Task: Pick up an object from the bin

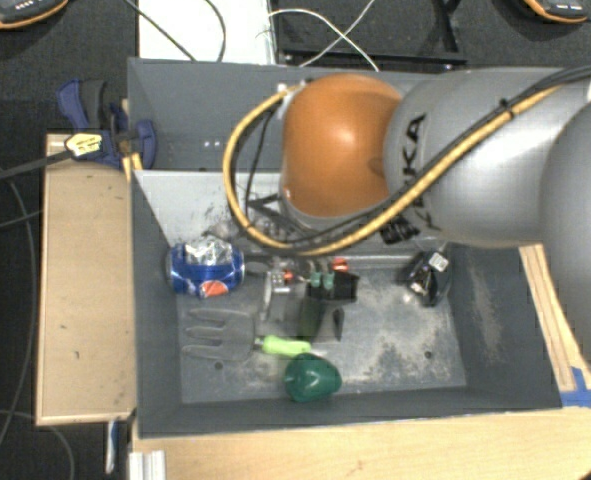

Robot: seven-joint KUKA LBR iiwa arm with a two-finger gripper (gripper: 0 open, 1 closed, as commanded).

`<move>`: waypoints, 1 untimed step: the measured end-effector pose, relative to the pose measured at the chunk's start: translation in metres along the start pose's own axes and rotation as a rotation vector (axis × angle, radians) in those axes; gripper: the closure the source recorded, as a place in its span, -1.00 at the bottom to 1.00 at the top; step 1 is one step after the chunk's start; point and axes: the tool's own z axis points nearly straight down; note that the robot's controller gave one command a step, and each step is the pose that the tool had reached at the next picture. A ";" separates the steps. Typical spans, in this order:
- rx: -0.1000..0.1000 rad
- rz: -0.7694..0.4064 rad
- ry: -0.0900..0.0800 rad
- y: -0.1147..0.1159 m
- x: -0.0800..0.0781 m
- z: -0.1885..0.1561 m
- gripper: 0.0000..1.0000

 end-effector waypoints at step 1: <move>-0.002 0.007 -0.008 -0.001 -0.002 -0.005 -1.00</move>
Offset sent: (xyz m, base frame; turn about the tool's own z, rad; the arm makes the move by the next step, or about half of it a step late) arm -0.0029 0.0049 -0.0859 -0.0277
